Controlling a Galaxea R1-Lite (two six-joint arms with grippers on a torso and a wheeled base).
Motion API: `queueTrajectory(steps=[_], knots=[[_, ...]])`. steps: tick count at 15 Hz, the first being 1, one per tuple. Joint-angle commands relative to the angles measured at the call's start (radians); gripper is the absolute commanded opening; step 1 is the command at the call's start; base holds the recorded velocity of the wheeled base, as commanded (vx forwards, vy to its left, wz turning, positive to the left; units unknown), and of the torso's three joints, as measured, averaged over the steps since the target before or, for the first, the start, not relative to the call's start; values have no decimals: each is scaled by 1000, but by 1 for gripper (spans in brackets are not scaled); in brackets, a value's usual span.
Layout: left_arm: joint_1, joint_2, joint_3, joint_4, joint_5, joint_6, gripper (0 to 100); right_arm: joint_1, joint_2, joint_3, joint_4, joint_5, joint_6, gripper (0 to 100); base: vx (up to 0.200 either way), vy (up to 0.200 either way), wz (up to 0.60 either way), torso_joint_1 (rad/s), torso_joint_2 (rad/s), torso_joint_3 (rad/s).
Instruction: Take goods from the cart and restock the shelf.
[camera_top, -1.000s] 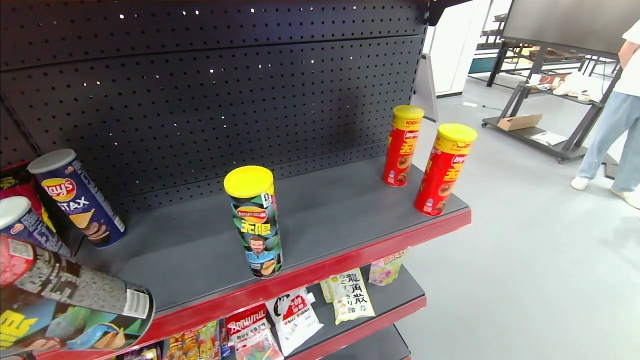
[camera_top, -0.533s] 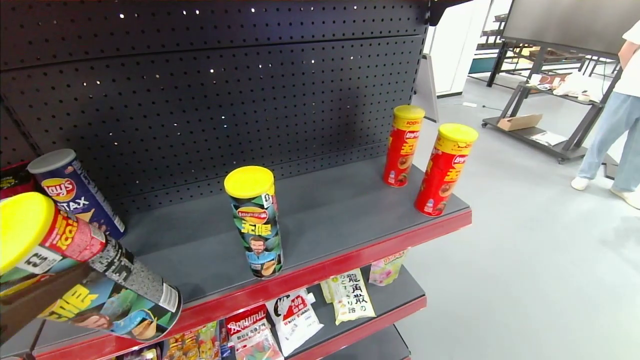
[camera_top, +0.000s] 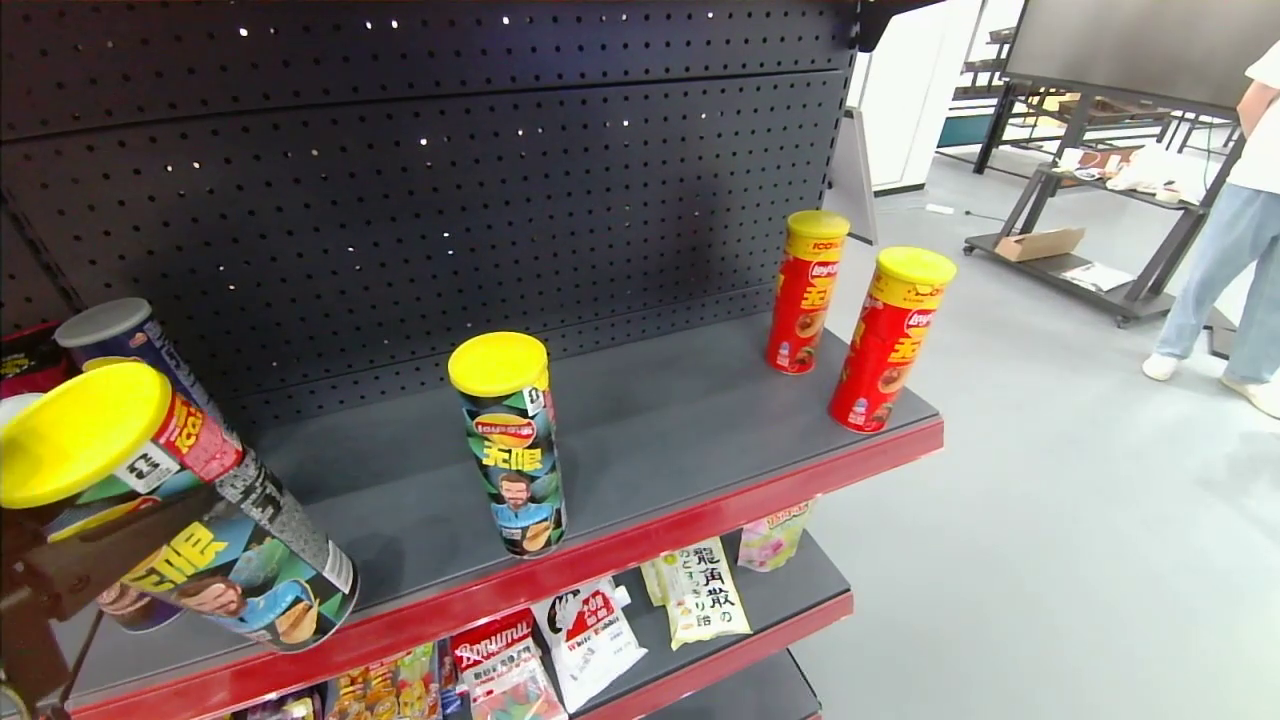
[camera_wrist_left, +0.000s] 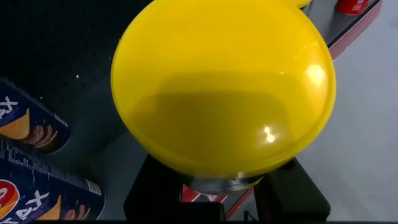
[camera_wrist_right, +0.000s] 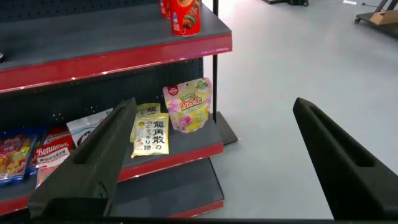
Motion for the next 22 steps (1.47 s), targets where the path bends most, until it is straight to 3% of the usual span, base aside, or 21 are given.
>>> queueTrajectory(steps=[1,5,8,22], knots=[[14,47,0,-1,0,0,0,0,0,0,0,0,0,100,0,0,0,0,0,0],[19,152,8,-93,0,4,0,0,0,0,0,0,0,100,0,0,0,0,0,0],[19,289,-26,-219,-4,8,0,0,0,0,0,0,0,100,0,0,0,0,0,0],[17,803,-434,-268,-6,0,0,0,0,0,0,0,0,100,0,0,0,0,0,0]])
